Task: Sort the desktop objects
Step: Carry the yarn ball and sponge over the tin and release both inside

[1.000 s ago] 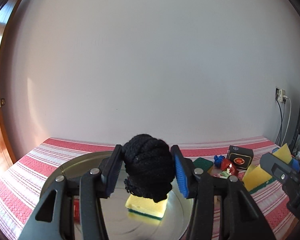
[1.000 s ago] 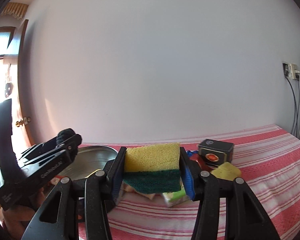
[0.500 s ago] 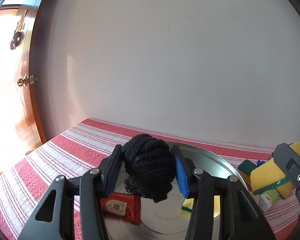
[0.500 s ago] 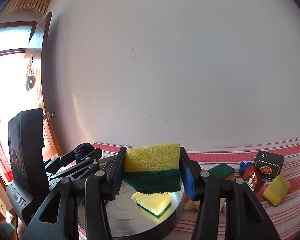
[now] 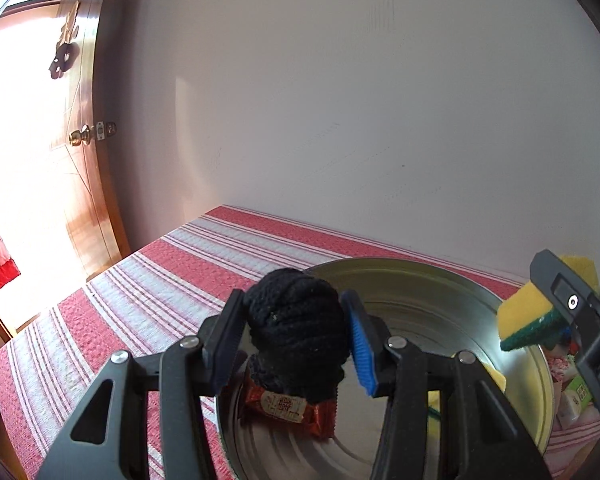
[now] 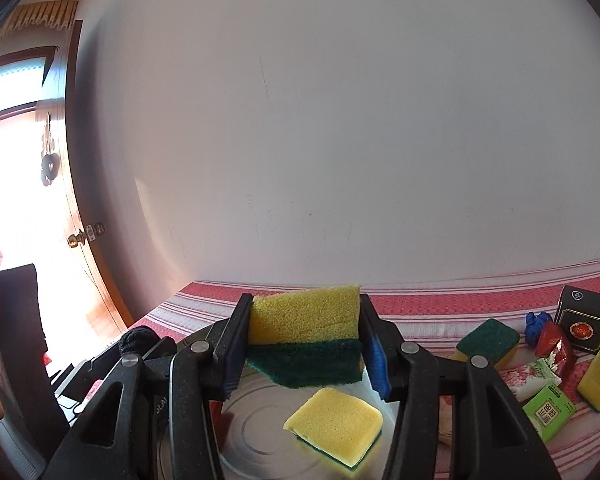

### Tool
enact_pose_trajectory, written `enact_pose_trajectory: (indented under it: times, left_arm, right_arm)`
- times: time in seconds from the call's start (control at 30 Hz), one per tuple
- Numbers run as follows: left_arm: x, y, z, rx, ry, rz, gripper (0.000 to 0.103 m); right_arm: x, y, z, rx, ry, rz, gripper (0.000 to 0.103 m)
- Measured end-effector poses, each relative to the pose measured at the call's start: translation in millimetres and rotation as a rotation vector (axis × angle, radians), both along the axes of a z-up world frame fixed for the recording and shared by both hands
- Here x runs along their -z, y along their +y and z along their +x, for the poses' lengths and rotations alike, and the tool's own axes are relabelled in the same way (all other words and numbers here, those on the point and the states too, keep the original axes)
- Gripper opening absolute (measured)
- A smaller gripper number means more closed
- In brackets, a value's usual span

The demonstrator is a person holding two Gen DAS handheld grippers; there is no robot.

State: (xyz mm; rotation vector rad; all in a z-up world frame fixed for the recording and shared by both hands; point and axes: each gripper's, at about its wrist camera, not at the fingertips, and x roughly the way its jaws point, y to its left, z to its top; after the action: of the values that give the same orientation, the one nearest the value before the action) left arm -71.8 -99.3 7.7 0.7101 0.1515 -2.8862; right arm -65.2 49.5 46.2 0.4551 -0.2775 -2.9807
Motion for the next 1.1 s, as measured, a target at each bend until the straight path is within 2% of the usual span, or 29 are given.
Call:
enact_pose_trajectory:
  times: [0.27, 0.73, 0.8, 0.83, 0.87, 0.9, 0.93, 0.97, 1.07, 1.1]
  left_arm:
    - [6.1, -6.2, -8.1, -0.019, -0.036, -0.01, 0.049]
    - [14.0, -9.2, -14.3, -0.035, -0.075, -0.035, 0.049]
    - [13.6, -8.8, -14.9, -0.032, -0.076, -0.035, 0.051]
    - [12.6, -8.5, -14.3, -0.034, -0.069, -0.038, 0.058]
    - [11.2, -7.7, -12.8, -0.042, -0.061, -0.041, 0.075]
    - [9.1, -8.1, -10.3, -0.047, -0.046, -0.037, 0.084]
    - [6.5, -9.7, -6.8, -0.051, -0.023, -0.023, 0.099]
    - [4.1, -14.1, -3.6, -0.062, 0.0, -0.004, 0.102]
    - [0.2, -26.4, 4.1, -0.142, 0.053, 0.032, 0.102]
    - [-1.2, -30.5, 7.0, -0.178, 0.071, 0.037, 0.102]
  right_arm:
    - [19.8, -1.6, -10.5, -0.025, -0.062, 0.033, 0.053]
    - [19.2, 3.9, -13.5, -0.06, -0.096, 0.036, 0.054]
    - [19.6, 4.3, -13.8, -0.073, -0.1, 0.036, 0.058]
    - [19.9, 1.9, -15.6, -0.082, -0.101, 0.033, 0.061]
    - [19.9, 3.1, -14.6, -0.08, -0.098, 0.026, 0.071]
    - [19.9, 4.1, -13.1, -0.076, -0.087, 0.015, 0.079]
    - [19.5, 6.7, -10.5, -0.072, -0.071, 0.002, 0.08]
    - [18.2, 10.1, -7.3, -0.061, -0.054, -0.008, 0.081]
    - [11.9, 25.1, 6.9, 0.016, 0.003, -0.042, 0.081]
    - [9.9, 30.7, 12.1, 0.051, 0.025, -0.06, 0.086]
